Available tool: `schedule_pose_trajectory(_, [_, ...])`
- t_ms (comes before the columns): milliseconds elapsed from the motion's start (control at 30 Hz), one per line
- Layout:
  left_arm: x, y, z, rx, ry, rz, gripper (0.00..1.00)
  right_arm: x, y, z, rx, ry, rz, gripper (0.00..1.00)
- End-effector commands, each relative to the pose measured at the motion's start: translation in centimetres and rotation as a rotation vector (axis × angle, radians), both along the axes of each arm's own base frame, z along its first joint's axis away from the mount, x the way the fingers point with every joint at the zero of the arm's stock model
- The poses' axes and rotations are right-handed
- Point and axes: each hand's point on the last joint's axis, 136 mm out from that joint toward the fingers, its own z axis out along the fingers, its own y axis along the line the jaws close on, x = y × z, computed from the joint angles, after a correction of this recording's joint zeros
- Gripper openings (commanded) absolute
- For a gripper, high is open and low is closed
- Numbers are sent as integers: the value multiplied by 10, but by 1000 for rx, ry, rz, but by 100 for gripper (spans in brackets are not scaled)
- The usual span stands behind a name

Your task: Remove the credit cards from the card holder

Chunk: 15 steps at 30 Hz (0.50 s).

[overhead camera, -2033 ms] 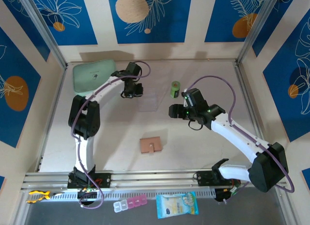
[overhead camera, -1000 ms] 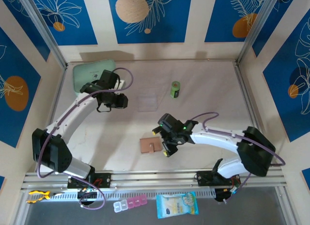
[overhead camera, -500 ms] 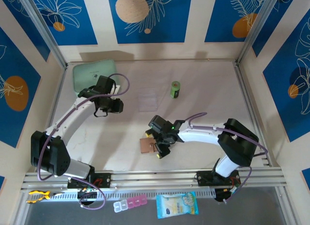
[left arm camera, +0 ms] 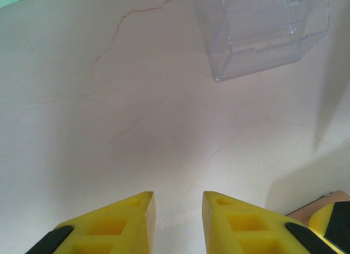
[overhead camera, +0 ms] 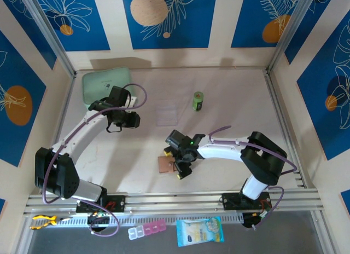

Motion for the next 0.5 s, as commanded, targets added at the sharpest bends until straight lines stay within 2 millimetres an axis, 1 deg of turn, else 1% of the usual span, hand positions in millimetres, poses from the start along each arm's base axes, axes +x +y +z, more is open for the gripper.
schedule_pose_trajectory(0, [-2, 1, 2, -4, -7, -13, 29, -1, -19, 1, -50, 68, -167, 100])
schedule_pose_trajectory(100, [-2, 0, 1, -11, -1, -16, 29, 8, -16, 2, -28, 45, -157, 100])
schedule_pose_trajectory(200, [-2, -1, 0, -13, 3, -18, 29, 18, -14, 4, -23, 24, -141, 97])
schedule_pose_trajectory(467, [-4, -1, -3, -11, 14, -22, 29, 52, -6, 12, -23, -26, -62, 95])
